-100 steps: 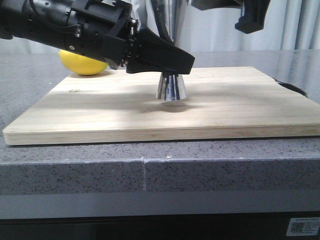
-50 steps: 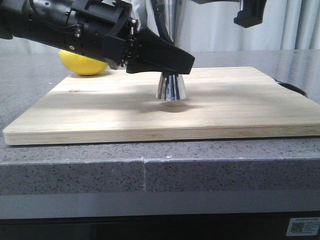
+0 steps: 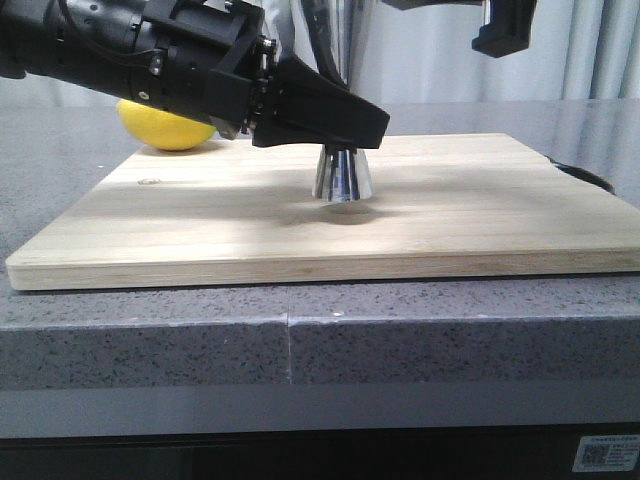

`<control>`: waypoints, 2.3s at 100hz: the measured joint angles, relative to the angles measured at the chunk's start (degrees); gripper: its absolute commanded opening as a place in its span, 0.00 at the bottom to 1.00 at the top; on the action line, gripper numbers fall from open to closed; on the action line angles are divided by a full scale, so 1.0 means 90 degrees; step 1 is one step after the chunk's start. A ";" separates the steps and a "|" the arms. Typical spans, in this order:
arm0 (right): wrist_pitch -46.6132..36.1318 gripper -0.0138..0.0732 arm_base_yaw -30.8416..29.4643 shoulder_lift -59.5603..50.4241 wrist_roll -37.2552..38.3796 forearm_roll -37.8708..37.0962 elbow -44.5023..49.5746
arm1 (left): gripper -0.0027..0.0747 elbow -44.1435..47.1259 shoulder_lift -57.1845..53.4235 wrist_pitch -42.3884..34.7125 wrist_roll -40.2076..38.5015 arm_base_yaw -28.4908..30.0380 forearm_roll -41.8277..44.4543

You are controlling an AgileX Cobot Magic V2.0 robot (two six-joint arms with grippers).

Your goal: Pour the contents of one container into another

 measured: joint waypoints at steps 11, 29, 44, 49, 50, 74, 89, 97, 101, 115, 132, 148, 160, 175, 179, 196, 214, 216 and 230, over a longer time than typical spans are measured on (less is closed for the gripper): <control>0.0002 0.52 0.0000 0.0000 0.0000 -0.0015 0.0000 | 0.02 0.0000 0.0000 0.0000 0.0000 0.0000 0.0000; 0.0002 0.52 0.0000 0.0000 0.0000 -0.0117 0.0000 | 0.02 0.0000 0.0000 0.0000 0.0000 0.0000 0.0000; 0.0002 0.52 0.0000 0.0000 0.0000 -0.0167 0.0000 | 0.02 0.0000 0.0000 0.0000 0.0000 0.0000 0.0000; 0.0002 0.52 0.0000 0.0000 0.0000 -0.0167 0.0000 | 0.02 0.0000 0.0000 0.0000 0.0000 0.0000 0.0000; 0.0002 0.52 0.0000 0.0000 -0.0013 -0.0167 0.0000 | 0.02 0.0000 0.0000 0.0000 0.0000 0.0000 0.0000; 0.0002 0.52 0.0000 0.0000 -0.0012 -0.0231 0.0000 | 0.02 0.0000 0.0000 0.0000 0.0000 0.0000 0.0000; 0.0002 0.52 0.0000 0.0000 -0.0012 -0.0300 0.0000 | 0.02 0.0000 0.0000 0.0000 0.0000 0.0000 0.0000; 0.0002 0.52 0.0000 0.0000 -0.0012 -0.0327 0.0000 | 0.02 0.0000 0.0000 0.0000 0.0000 0.0000 0.0000; 0.0002 0.52 0.0000 0.0000 -0.0012 -0.0336 0.0000 | 0.02 0.0000 0.0000 0.0000 0.0000 0.0000 0.0000; 0.0002 0.52 0.0000 0.0000 -0.0012 -0.0342 0.0000 | 0.02 0.0000 0.0000 0.0000 0.0000 0.0000 0.0000; 0.0002 0.52 0.0000 0.0000 -0.0012 -0.0382 0.0000 | 0.02 0.0000 0.0000 0.0000 0.0000 0.0000 0.0000; 0.0002 0.52 0.0000 0.0000 -0.0012 -0.0423 0.0000 | 0.02 0.0000 0.0000 0.0000 0.0000 0.0000 0.0000; 0.0013 0.52 0.0000 0.0000 -0.0012 -0.0439 -0.0040 | 0.02 0.0000 0.0000 0.0000 0.0000 0.0000 0.0000; 0.0023 0.52 0.0000 0.0000 -0.0012 -0.0444 -0.0084 | 0.02 0.0000 0.0000 0.0000 0.0000 0.0000 0.0005; 0.0023 0.52 0.0000 0.0000 -0.0012 -0.0454 -0.0084 | 0.02 0.0000 0.0000 0.0000 0.0000 0.0000 0.0005; 0.0040 0.52 0.0014 0.0000 -0.0012 -0.0548 -0.0108 | 0.02 0.0000 0.0000 0.0000 0.0000 0.0000 0.0015; 0.0051 0.52 0.0014 0.0000 -0.0012 -0.0662 -0.0108 | 0.02 0.0000 0.0000 0.0000 0.0000 0.0000 0.0015; 0.0051 0.52 0.0014 0.0000 -0.0012 -0.0662 -0.0108 | 0.02 0.0000 0.0000 0.0000 0.0000 0.0000 0.0015; 0.0051 0.52 0.0014 0.0000 -0.0012 -0.0714 -0.0108 | 0.02 0.0000 0.0000 0.0000 0.0000 0.0000 0.0019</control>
